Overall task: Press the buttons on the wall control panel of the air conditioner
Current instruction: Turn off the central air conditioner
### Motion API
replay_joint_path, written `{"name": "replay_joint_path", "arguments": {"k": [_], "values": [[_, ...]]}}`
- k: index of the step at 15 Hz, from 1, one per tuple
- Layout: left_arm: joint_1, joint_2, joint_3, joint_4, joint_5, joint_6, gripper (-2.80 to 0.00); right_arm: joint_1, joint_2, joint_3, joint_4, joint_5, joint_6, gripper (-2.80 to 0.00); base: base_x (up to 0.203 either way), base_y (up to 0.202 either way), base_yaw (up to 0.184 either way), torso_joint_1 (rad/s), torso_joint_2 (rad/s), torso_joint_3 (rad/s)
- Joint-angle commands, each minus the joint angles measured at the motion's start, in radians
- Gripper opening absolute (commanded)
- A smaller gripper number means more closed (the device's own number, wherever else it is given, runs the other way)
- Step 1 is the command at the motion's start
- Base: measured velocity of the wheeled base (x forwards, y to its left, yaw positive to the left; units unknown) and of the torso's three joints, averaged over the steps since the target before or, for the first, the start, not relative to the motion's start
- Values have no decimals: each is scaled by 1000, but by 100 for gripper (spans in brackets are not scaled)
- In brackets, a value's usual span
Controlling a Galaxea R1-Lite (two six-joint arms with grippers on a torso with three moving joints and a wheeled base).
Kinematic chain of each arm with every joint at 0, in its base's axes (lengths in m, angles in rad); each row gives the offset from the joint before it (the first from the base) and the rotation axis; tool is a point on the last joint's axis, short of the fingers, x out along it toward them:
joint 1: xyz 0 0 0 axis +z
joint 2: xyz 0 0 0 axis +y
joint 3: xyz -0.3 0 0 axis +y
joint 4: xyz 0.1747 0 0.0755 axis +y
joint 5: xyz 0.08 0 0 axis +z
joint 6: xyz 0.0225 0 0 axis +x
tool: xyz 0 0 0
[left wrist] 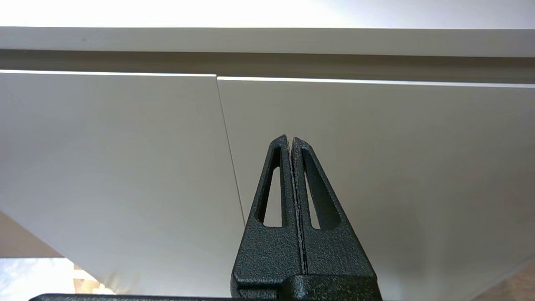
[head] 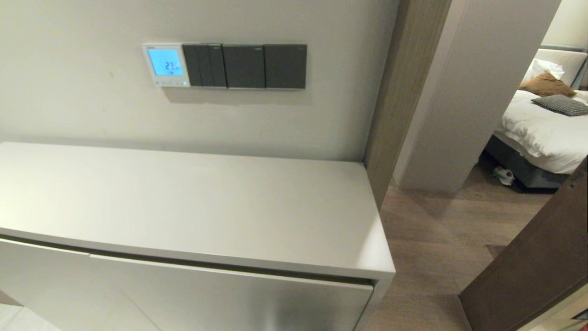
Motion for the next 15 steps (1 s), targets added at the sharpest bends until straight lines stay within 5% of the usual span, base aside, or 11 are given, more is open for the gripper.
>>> {"name": "replay_joint_path", "arguments": {"k": [1,15], "values": [[0,2,0,-2,13,-17,-280,0,1,2,0,1,0,-280,0,0,0,0,0,0],[1,0,0,-4,16,-24,-280,0,1,2,0,1,0,-280,0,0,0,0,0,0]]}}
